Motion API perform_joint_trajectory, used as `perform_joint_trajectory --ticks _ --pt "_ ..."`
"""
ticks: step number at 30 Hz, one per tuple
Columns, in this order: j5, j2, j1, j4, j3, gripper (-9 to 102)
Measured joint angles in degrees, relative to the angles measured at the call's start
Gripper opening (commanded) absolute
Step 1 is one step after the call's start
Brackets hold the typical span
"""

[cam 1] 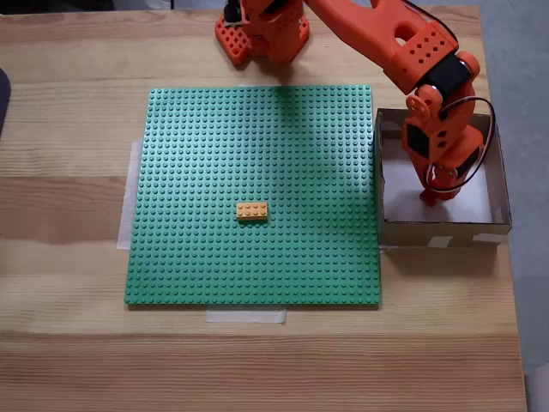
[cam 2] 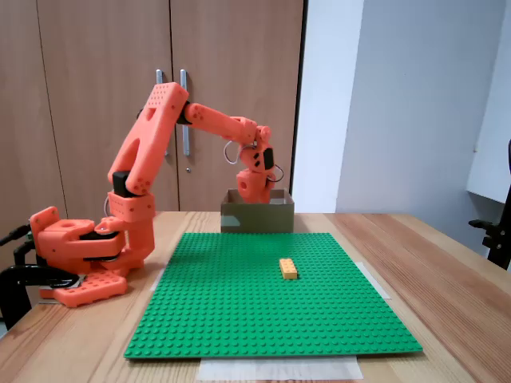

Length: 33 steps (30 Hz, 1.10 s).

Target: Pick the red lego block and put it in the box.

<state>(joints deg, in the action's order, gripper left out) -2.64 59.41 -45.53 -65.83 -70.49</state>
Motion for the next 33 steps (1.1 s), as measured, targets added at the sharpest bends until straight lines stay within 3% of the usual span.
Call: perform_joint_trajectory --ticks 14,33 --pt "1.14 -0.70 -0.44 -0.26 0.00 17" --pt "1.67 5.36 -1.76 0.09 0.26 13"
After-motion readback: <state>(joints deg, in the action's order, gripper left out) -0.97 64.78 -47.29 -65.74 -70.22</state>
